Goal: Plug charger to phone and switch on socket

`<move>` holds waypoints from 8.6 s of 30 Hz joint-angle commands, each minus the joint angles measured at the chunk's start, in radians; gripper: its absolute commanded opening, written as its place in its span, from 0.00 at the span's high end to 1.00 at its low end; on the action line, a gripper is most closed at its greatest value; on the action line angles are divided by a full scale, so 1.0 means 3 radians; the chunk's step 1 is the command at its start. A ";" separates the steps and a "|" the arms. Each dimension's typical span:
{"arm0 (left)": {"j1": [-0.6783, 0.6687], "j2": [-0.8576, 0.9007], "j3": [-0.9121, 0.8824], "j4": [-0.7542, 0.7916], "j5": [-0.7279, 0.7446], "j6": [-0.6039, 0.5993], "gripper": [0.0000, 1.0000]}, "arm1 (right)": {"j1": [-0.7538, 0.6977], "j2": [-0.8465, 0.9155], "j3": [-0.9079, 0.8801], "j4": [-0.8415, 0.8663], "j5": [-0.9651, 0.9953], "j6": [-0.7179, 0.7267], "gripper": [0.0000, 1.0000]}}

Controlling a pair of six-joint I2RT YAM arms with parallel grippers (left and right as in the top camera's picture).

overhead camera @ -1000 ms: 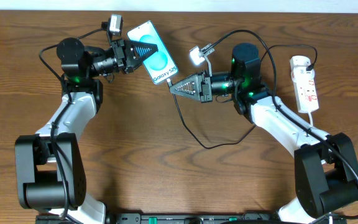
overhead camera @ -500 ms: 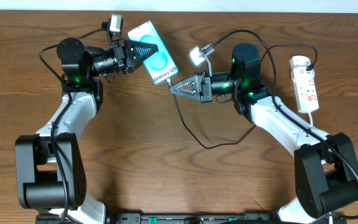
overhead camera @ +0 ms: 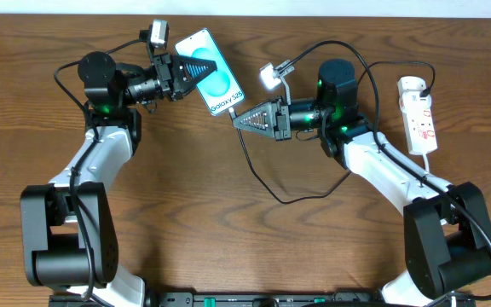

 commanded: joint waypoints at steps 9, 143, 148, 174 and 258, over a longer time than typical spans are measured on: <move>-0.0014 -0.0032 0.0025 0.0034 -0.0003 0.0070 0.92 | 0.0014 0.0000 0.0020 -0.0003 -0.0009 0.0000 0.99; -0.0014 -0.0032 0.0025 0.0267 0.0211 -0.0058 0.93 | 0.0064 0.0001 0.0020 -0.0017 0.0155 0.0183 0.99; -0.0014 -0.0032 0.0025 0.0278 0.0210 -0.0076 0.93 | 0.0064 0.0001 0.0020 -0.0017 0.0156 0.0182 0.99; -0.0014 -0.0032 0.0025 0.0286 0.0128 -0.0135 0.93 | 0.0064 0.0001 0.0020 -0.0018 0.0159 0.0182 0.99; 0.0018 -0.0032 0.0025 -0.0337 0.0145 0.0357 0.93 | 0.0102 0.0001 0.0020 -0.0127 -0.0211 0.0182 0.99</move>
